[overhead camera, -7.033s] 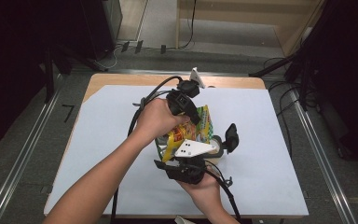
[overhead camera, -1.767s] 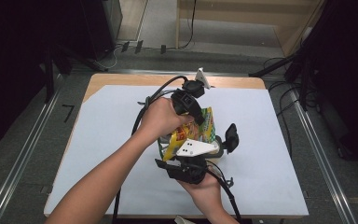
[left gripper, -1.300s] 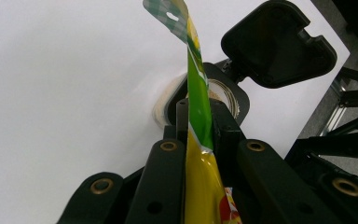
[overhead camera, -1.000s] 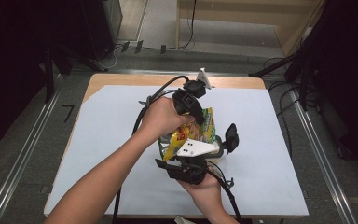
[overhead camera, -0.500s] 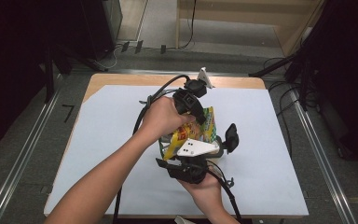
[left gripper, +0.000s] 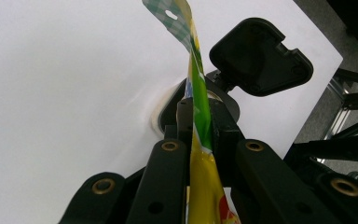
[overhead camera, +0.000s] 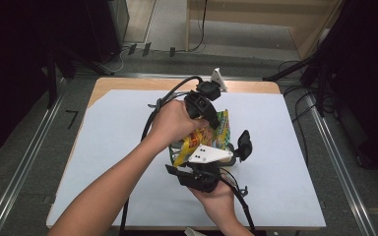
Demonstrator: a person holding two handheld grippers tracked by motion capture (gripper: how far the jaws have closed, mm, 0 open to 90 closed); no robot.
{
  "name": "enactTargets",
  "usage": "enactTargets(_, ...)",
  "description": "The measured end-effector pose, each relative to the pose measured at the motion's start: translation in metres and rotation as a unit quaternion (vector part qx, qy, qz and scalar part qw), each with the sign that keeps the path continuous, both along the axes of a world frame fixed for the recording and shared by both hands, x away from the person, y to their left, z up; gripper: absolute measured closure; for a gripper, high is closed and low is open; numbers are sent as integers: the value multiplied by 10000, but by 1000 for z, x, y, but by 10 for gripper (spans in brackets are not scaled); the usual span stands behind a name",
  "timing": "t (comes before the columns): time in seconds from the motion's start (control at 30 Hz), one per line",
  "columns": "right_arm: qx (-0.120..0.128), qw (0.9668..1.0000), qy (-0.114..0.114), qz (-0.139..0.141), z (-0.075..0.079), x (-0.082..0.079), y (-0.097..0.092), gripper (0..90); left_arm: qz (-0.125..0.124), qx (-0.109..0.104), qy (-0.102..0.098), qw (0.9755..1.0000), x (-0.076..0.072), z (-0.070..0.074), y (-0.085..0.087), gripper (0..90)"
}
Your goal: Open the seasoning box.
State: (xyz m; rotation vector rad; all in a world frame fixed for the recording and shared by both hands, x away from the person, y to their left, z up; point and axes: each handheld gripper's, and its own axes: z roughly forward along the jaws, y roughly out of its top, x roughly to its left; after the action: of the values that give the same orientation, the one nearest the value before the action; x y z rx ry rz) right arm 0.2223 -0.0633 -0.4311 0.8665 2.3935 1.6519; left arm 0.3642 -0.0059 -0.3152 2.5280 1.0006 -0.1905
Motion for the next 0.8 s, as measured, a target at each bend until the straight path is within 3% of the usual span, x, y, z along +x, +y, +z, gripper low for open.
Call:
enactTargets(0.43, -16, 9999, 98, 49, -3, 1, 2, 704, 29, 18, 27, 10000, 0, -5, 0, 862)
enactTargets(0.57, -26, 10000, 80, 21, -3, 0, 3, 655, 59, 6, 37, 10000, 0, -5, -1, 862)
enactTargets(0.8, 8, 9999, 97, 41, -2, -1, 2, 699, 44, 90, 131, 9999, 3, -8, -1, 858)
